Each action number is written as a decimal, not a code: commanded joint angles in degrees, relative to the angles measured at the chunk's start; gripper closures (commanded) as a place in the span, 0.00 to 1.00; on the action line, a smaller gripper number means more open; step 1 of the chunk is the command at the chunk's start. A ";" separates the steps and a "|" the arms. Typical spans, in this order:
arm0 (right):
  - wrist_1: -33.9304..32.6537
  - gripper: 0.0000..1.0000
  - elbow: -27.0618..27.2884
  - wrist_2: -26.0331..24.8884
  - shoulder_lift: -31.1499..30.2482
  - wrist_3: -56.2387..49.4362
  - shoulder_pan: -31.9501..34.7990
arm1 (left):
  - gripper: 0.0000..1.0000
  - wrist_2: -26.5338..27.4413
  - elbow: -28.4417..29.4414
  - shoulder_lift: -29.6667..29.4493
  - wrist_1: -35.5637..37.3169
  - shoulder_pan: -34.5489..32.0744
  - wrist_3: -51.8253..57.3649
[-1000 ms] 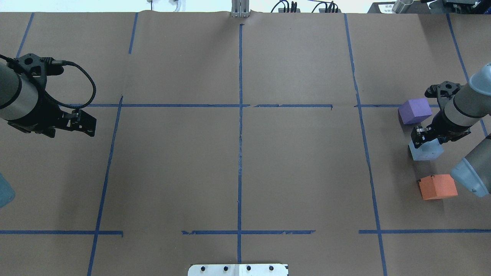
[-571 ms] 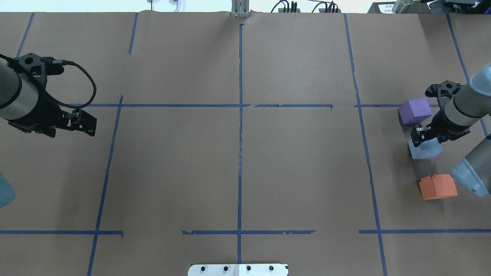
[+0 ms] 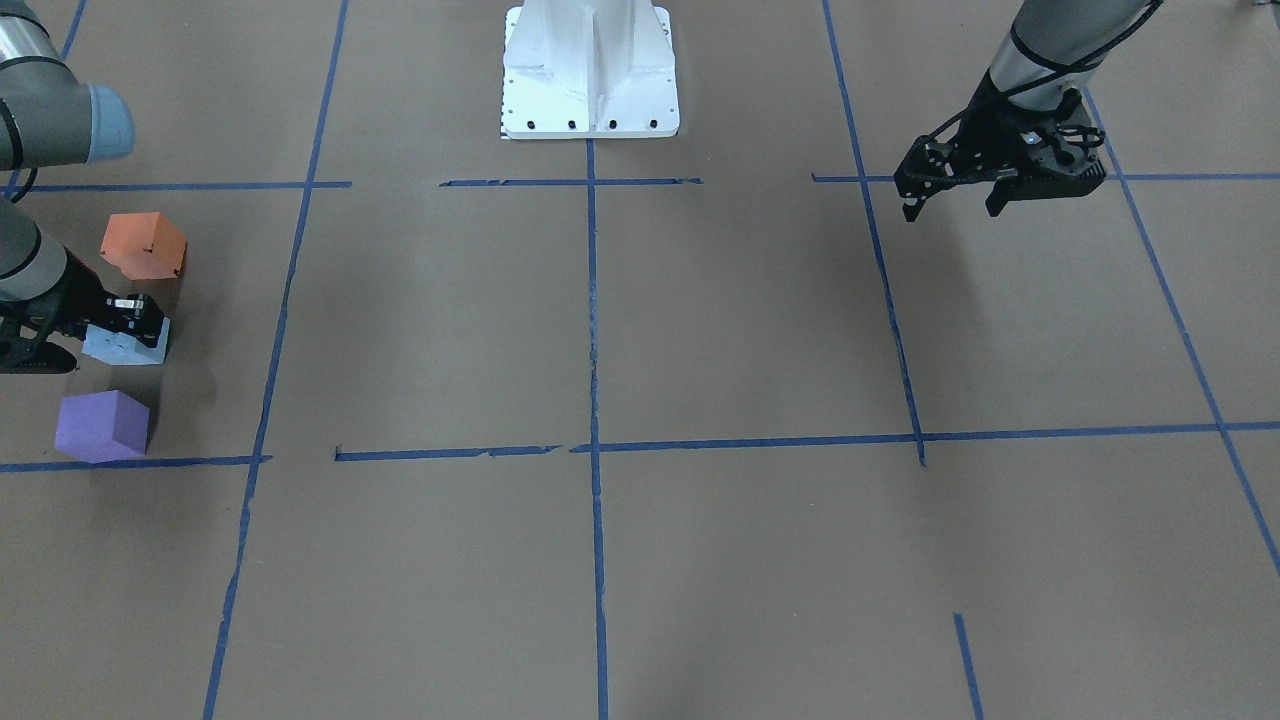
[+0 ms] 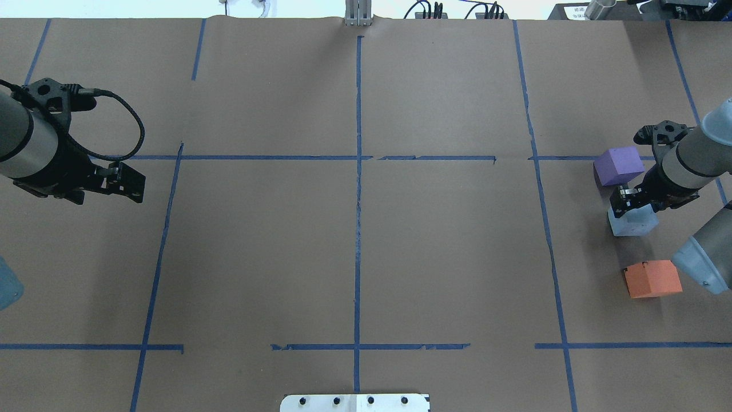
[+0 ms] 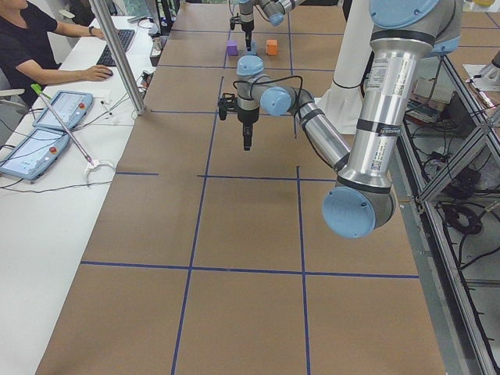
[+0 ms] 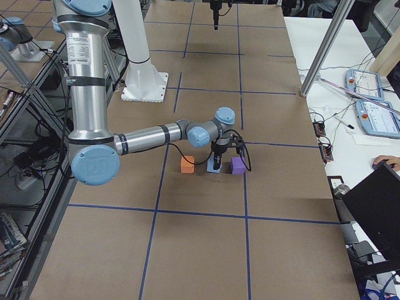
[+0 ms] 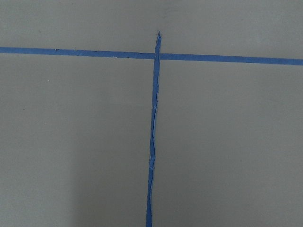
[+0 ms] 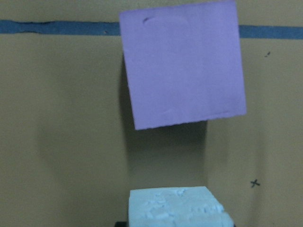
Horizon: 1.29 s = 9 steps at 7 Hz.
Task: Place blue block between orange and purple blocks
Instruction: 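Lower the light blue cube between the purple and orange cubes, then open the right gripper and lift it away from the cubes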
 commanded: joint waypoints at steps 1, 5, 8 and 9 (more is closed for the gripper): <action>0.56 0.00 0.14 0.00 -0.17 0.00 0.08 | 0.00 0.00 -0.06 -0.11 0.00 0.00 -0.01; 0.39 0.00 11.78 0.26 -5.25 -0.70 5.93 | 0.00 0.00 -0.59 0.68 0.09 -0.09 0.43; -1.36 0.00 13.42 4.72 -9.30 -12.14 15.67 | 0.00 -0.61 -0.32 4.88 0.35 -4.53 14.16; -7.38 0.00 13.50 6.75 -9.49 -20.83 19.98 | 0.00 -0.96 0.03 6.73 0.35 -8.92 21.54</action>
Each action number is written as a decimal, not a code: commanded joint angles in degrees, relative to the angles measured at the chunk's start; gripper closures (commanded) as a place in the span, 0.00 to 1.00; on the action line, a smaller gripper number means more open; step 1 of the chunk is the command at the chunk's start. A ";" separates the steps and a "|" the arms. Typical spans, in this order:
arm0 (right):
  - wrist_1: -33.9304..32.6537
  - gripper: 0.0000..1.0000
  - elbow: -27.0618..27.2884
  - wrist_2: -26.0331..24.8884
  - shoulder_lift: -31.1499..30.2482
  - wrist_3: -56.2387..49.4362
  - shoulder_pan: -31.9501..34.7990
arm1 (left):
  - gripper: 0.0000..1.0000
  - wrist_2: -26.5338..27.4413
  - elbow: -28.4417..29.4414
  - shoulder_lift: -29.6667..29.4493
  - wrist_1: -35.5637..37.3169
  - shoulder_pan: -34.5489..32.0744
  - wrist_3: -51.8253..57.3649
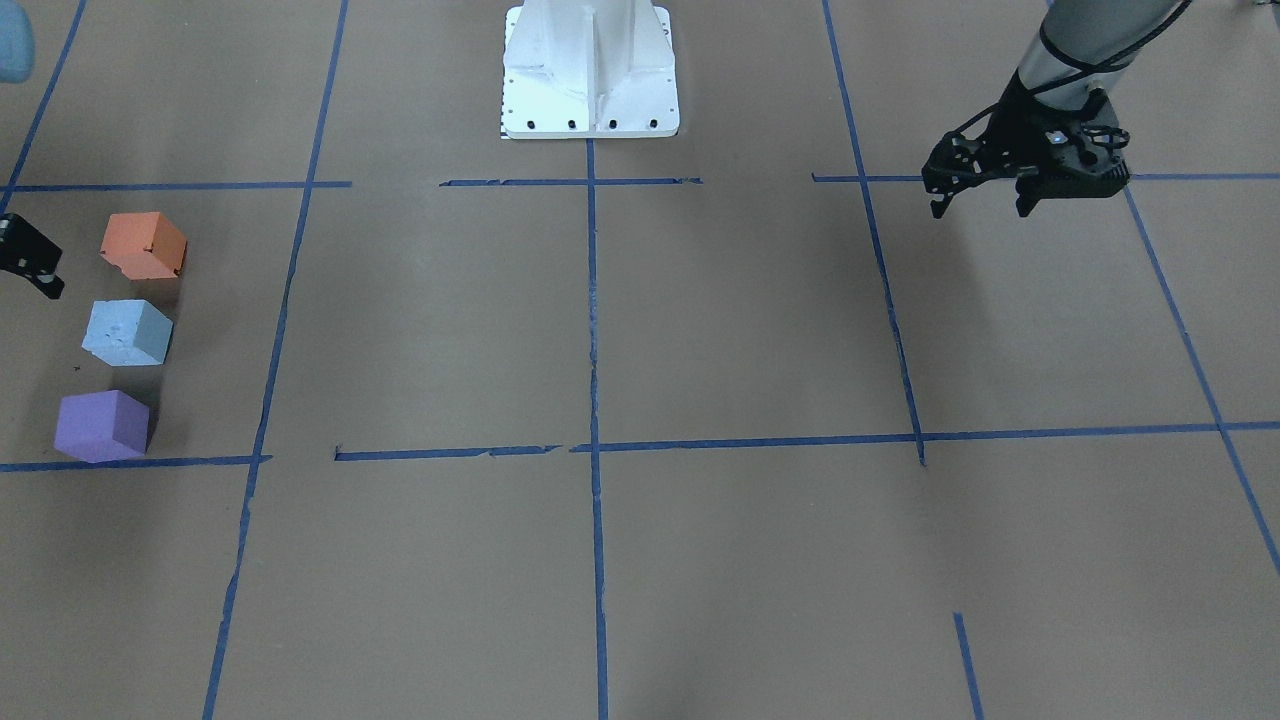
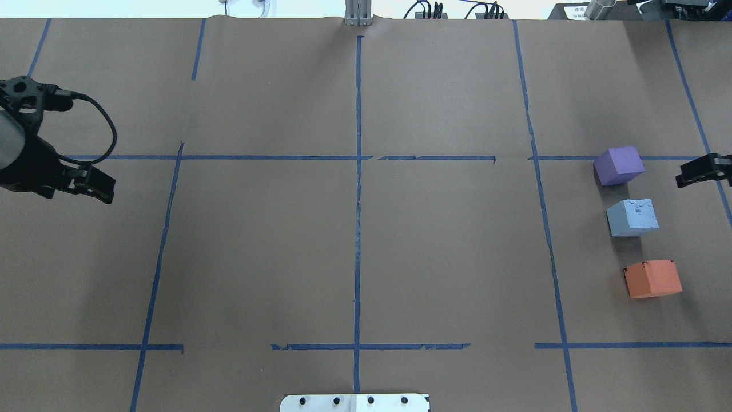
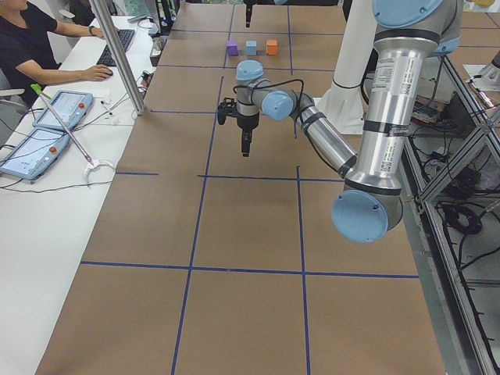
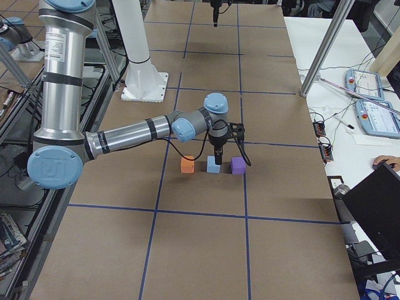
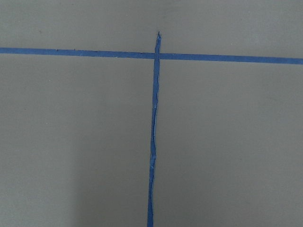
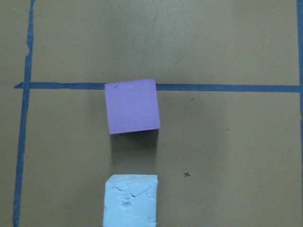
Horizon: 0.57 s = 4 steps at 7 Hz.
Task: Place blue block between orange and purple blocks
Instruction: 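Open the right gripper and lift it away from the cubes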
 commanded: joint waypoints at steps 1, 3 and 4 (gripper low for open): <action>-9.90 0.00 -0.16 4.25 -1.13 -18.57 9.39 | 0.00 -3.11 2.05 3.39 0.15 -8.33 15.05; -13.37 0.00 -0.34 6.45 -3.40 -27.52 12.33 | 0.00 -8.47 9.59 4.71 0.06 -19.56 32.78; -12.86 0.00 -0.42 7.95 -4.72 -27.63 12.33 | 0.00 -10.67 14.15 6.46 -0.20 -26.84 43.05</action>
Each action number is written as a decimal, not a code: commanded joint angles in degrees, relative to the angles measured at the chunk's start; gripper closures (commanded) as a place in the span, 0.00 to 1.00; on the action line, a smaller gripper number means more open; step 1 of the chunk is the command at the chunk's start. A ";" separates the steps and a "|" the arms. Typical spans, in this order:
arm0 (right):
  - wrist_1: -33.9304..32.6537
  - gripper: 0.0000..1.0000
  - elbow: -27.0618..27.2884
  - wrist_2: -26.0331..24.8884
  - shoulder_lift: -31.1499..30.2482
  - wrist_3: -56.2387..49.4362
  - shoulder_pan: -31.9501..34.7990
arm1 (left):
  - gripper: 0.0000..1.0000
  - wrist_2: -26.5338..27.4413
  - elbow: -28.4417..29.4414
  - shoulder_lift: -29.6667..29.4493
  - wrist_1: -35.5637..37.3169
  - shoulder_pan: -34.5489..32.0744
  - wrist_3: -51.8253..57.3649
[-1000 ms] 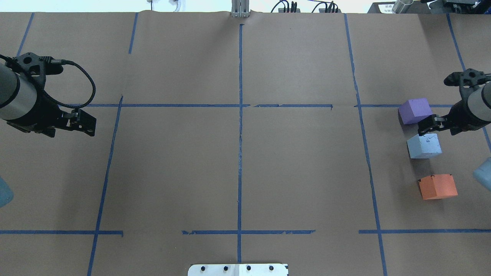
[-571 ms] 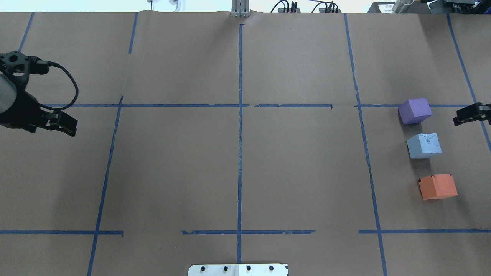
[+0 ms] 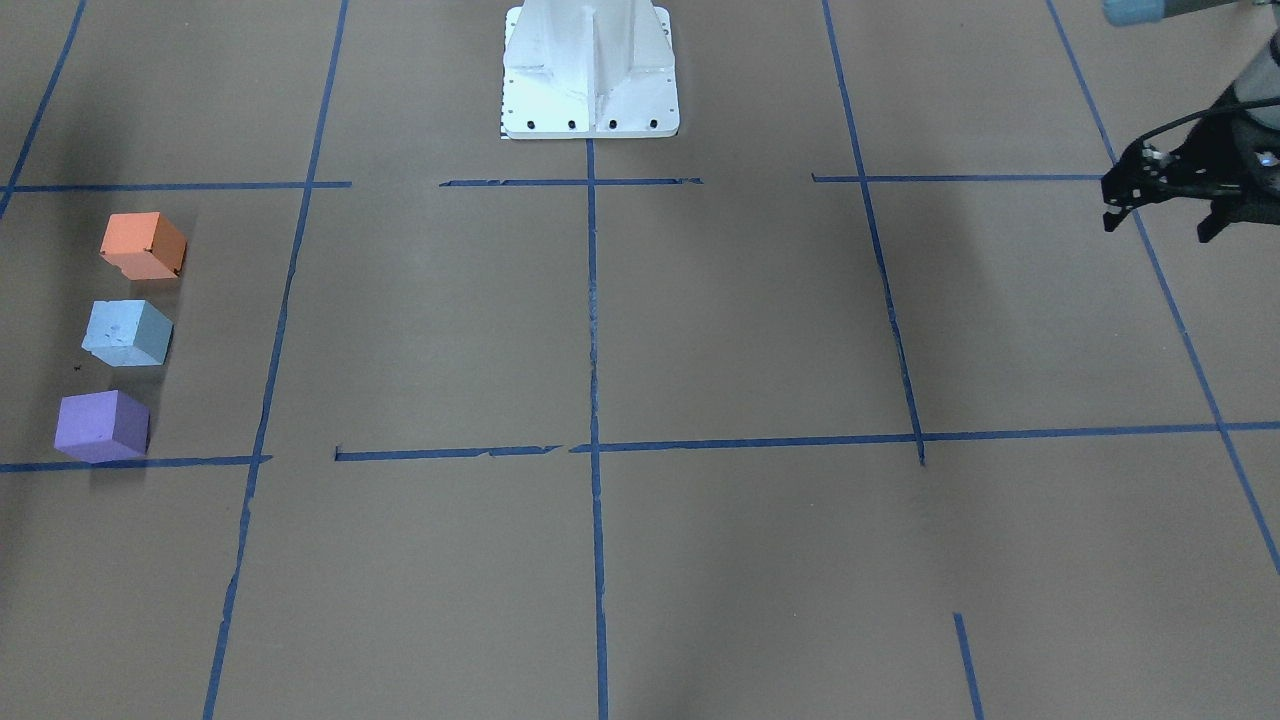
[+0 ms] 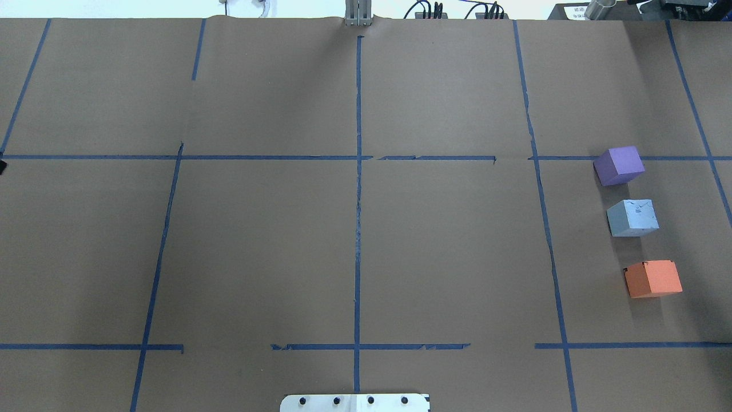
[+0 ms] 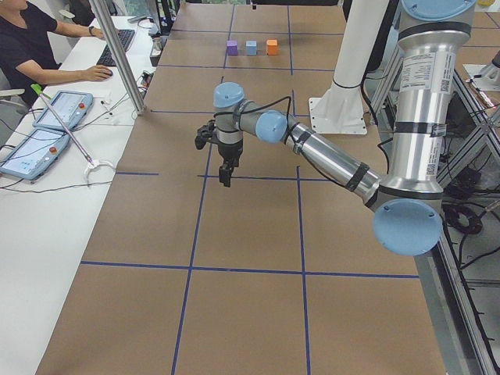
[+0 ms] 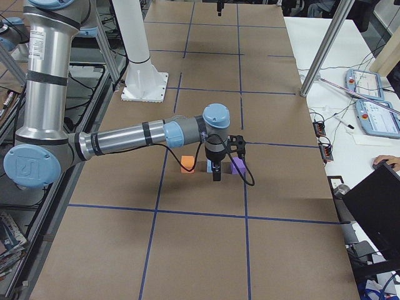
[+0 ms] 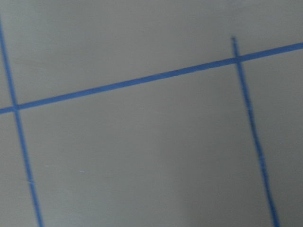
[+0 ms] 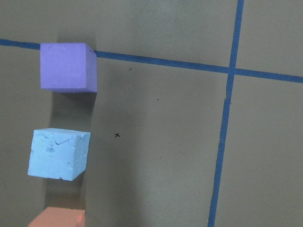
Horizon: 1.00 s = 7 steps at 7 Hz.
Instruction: Place blue block between orange and purple blocks
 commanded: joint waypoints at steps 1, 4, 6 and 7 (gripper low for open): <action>-0.18 0.00 0.23 2.04 -1.92 -2.13 0.60 | 0.00 -6.35 10.66 1.65 -0.64 -12.25 19.64; 0.00 0.00 0.14 2.13 -2.71 -3.63 0.69 | 0.00 -6.83 12.32 3.75 -0.64 -13.88 19.99; 0.08 0.00 -2.13 1.96 -2.63 -3.54 0.69 | 0.00 -6.92 11.44 4.99 -0.73 -15.46 19.73; 0.08 0.00 -2.23 1.87 -2.71 -3.63 0.69 | 0.00 -6.83 9.95 7.77 -0.99 -17.55 18.33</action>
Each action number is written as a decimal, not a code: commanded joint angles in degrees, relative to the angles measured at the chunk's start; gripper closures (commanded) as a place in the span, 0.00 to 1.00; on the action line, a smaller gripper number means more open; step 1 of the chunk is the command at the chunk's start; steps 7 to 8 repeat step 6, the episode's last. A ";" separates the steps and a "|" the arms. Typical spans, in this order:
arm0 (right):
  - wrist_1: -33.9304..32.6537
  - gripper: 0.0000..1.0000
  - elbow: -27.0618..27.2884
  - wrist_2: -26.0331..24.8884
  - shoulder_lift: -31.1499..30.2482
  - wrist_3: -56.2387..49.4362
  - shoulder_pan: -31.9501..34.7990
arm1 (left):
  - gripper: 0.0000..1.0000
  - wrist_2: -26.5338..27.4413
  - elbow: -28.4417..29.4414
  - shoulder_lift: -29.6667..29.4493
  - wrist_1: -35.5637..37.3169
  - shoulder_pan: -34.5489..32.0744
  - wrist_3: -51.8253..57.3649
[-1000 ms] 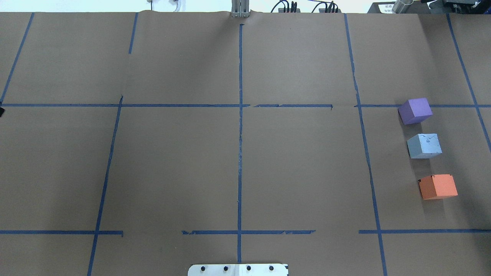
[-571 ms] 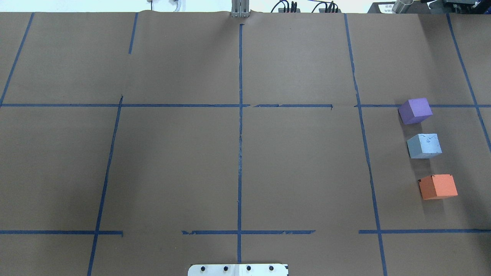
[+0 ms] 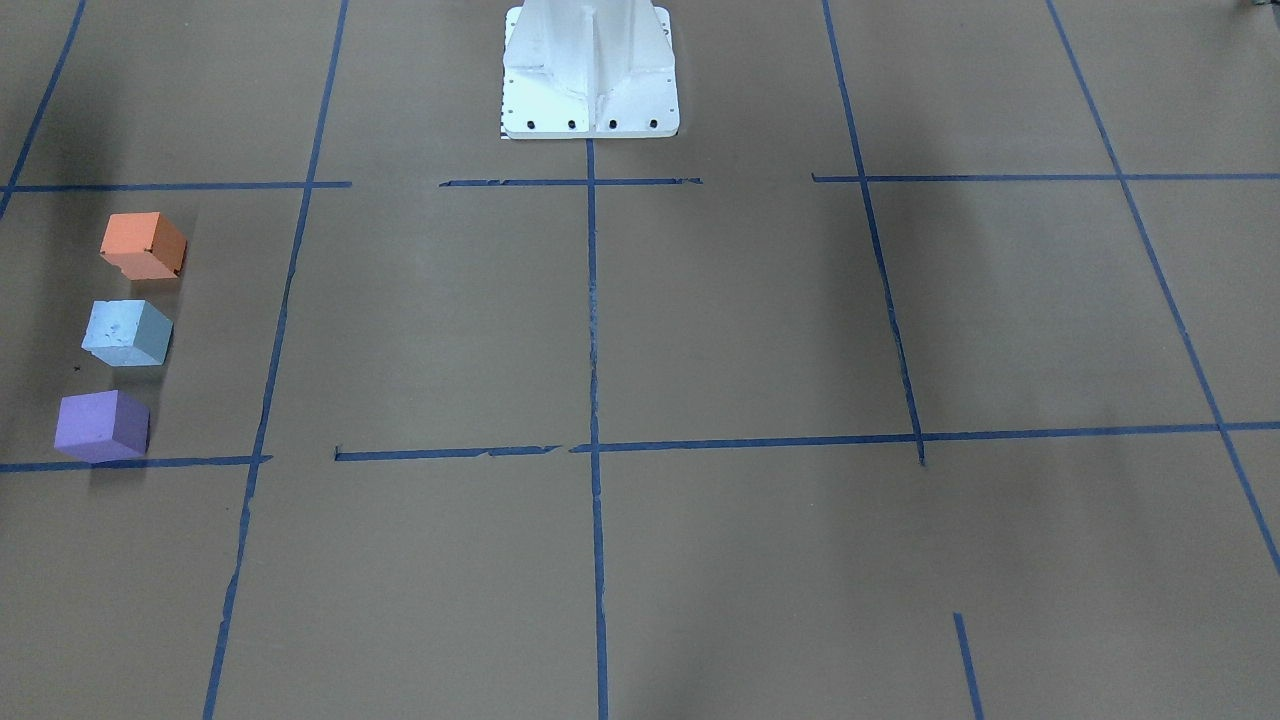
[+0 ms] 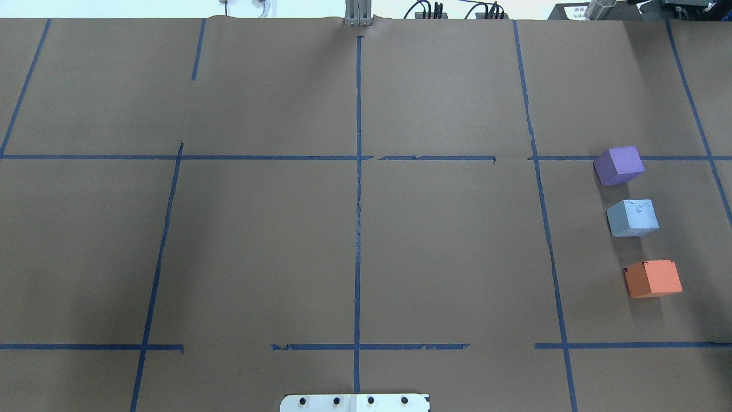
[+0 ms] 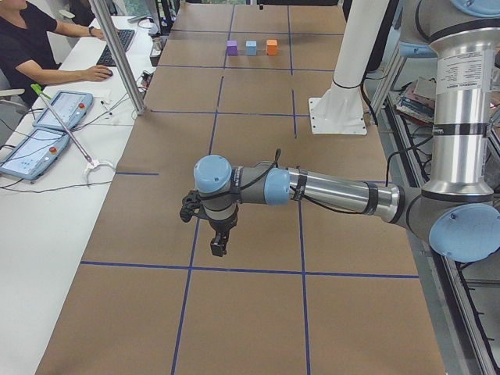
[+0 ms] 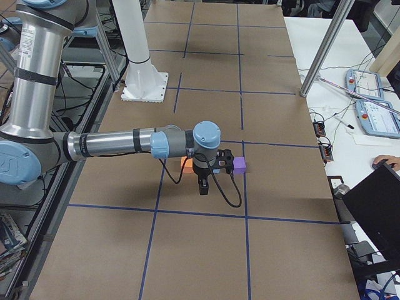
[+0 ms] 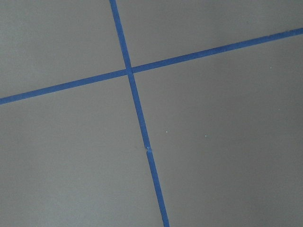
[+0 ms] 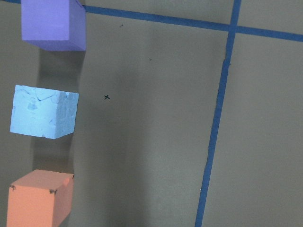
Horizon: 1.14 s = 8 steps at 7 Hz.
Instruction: Place blue block between orange and purple blocks
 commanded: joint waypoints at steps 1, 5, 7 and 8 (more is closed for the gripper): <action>0.03 0.00 -0.51 -0.01 -0.04 -0.06 0.35 | 0.00 0.21 -2.22 2.38 -0.93 -1.78 -1.46; 0.03 0.00 -1.83 -0.19 0.66 0.29 0.44 | 0.00 2.47 -1.44 2.30 -0.85 -1.51 -1.11; 0.12 0.00 -1.66 -0.19 0.75 0.03 1.57 | 0.00 2.67 -1.61 2.29 -0.93 -1.51 -1.11; 0.12 0.00 -1.66 -0.19 0.75 0.03 1.57 | 0.00 2.67 -1.61 2.29 -0.93 -1.51 -1.11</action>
